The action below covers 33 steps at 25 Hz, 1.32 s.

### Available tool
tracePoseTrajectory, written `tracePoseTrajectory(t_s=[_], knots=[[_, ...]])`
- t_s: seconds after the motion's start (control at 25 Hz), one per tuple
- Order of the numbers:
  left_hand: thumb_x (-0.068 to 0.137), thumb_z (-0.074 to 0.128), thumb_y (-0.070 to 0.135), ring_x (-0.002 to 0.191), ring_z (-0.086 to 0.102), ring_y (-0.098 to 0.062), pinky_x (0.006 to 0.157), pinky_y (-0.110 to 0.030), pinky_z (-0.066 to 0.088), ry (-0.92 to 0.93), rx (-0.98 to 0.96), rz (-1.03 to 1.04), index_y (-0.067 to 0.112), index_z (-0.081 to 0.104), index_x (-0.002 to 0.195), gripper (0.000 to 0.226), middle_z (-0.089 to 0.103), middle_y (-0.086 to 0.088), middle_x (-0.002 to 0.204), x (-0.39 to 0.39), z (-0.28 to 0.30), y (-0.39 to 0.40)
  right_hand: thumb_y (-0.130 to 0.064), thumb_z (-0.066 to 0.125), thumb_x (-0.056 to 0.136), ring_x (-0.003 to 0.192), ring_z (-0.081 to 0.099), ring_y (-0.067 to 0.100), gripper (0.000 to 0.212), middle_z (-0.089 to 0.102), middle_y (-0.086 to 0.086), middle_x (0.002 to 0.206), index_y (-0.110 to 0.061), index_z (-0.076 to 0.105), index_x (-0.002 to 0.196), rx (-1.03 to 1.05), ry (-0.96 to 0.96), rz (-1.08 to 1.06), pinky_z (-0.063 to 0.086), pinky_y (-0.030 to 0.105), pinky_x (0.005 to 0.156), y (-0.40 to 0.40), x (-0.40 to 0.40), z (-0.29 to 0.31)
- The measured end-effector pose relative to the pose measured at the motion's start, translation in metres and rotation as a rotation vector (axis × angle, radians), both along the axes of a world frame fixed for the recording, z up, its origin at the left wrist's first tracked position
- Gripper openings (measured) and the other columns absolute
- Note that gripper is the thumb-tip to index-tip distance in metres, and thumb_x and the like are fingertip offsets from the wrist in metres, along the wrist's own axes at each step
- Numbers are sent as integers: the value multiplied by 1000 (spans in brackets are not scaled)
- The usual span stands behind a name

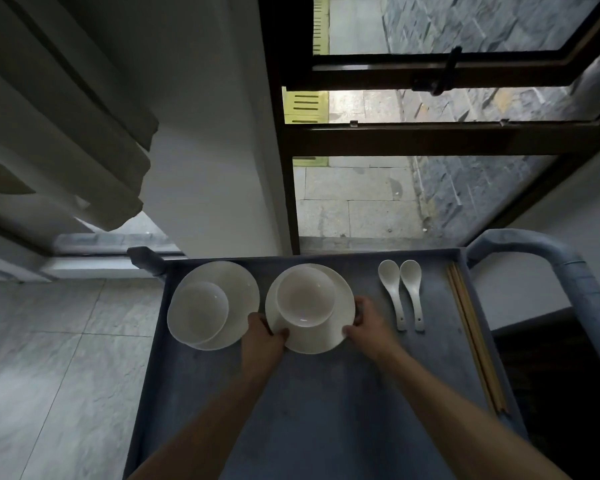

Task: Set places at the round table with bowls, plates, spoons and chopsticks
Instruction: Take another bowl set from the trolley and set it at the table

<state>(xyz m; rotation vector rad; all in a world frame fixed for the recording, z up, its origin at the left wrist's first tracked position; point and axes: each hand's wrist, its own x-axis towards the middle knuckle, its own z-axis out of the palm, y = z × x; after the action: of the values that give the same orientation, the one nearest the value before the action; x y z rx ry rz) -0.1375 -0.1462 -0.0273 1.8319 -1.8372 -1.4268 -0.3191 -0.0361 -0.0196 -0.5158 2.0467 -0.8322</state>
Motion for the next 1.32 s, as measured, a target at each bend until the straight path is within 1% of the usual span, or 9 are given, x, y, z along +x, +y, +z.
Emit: tracePoseTrajectory(t_s=[0.2,0.32,0.4,0.52,0.64,0.76,1.0,1.2,1.32], knots=[[85,67,0,100,62,-24,67,-47,62,278,289,129,13,44,115,40,56,-6,116,-2,2,11,0,65,69,71,64,21,56,65,3,75,-27,47,115,-63,-78,-24,58,45,73,23,-7,-1],[86,66,-2,101,65,-31,69,-50,62,347,358,129,16,48,118,41,59,-10,117,-4,-3,24,-10,68,69,68,66,14,53,68,0,73,-30,48,114,-8,-51,46,54,29,62,41,-16,3],[87,66,-2,99,66,-33,69,-53,61,362,367,155,18,50,117,40,62,-10,114,-5,-4,29,-22,70,75,73,63,9,44,67,-5,77,-30,53,115,18,86,109,46,21,62,50,-24,6],[87,67,-2,95,67,-34,68,-54,61,359,361,169,20,52,119,42,64,-10,109,-8,-4,29,-39,63,87,82,62,19,23,63,-3,94,-24,61,106,43,463,-22,47,30,67,49,-44,11],[86,67,-2,94,68,-35,66,-51,61,340,356,145,20,51,121,43,65,-11,108,-5,0,28,-45,59,89,82,63,28,28,61,3,95,-18,61,99,219,664,-19,40,31,63,35,-65,16],[87,66,-4,86,71,-32,61,-45,61,363,365,134,19,51,121,44,66,-10,104,0,2,27,-42,60,89,73,60,26,28,61,4,82,-15,64,96,400,668,81,37,28,58,21,-71,17],[87,66,-3,75,74,-33,58,-40,60,380,383,84,20,48,124,47,67,-20,106,5,-1,16,-31,48,90,72,61,26,23,62,6,77,-13,61,86,449,602,150,41,30,61,6,-65,24],[86,68,-3,71,74,-31,55,-37,60,397,388,36,19,52,118,42,69,-17,100,3,-5,11,-46,36,97,58,56,20,40,54,-2,64,-17,58,81,269,728,34,35,27,51,44,-54,31],[86,68,-2,71,74,-32,54,-37,60,399,398,-14,18,52,119,42,70,-15,98,-2,-5,7,-40,35,100,68,64,26,37,62,3,74,-16,60,87,225,749,-28,40,29,55,81,-53,22]])
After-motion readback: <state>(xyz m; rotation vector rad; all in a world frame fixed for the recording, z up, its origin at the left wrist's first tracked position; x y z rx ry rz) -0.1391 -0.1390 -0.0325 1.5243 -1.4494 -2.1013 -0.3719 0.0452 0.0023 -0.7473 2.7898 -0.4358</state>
